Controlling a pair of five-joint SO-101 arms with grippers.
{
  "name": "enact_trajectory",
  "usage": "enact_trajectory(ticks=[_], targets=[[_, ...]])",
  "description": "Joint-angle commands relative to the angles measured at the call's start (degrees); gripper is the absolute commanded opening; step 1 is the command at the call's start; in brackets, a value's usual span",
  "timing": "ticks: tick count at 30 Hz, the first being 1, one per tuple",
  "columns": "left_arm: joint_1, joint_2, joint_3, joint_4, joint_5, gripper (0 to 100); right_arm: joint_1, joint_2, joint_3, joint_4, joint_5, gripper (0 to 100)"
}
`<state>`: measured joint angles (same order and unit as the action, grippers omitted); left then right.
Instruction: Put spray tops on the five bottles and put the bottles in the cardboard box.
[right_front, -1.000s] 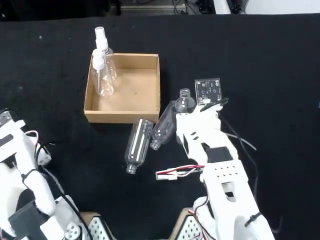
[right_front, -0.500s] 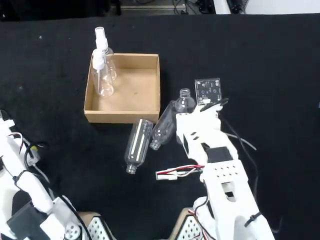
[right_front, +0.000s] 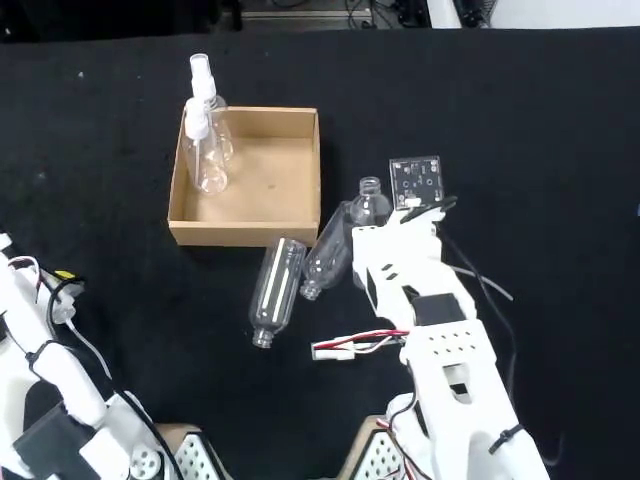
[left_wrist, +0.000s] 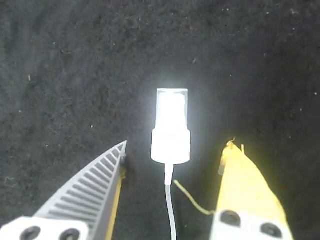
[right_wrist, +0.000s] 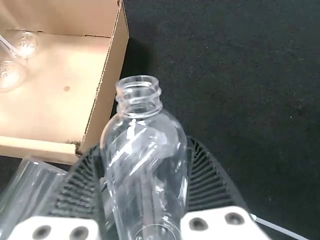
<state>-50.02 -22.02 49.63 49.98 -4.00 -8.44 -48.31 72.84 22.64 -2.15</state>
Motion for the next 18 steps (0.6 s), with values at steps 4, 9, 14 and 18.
enact_trajectory(ticks=[4, 9, 14, 18], targets=[[-0.1, 10.6, -8.6, -1.6, 1.1, 27, -1.0, -3.0, 0.0, -1.8, 0.4, 1.1], [-0.1, 15.1, -13.6, 2.8, 0.7, 25, -1.0, -3.0, 0.0, -1.8, 0.4, 1.1], [2.5, 15.2, -13.0, 5.9, -3.3, 12, -0.9, -3.0, -0.1, -1.8, 0.4, 1.1], [4.6, 15.0, -12.4, 6.9, -3.8, 6, -0.9, -3.0, -0.1, -1.8, 0.4, 1.1]])
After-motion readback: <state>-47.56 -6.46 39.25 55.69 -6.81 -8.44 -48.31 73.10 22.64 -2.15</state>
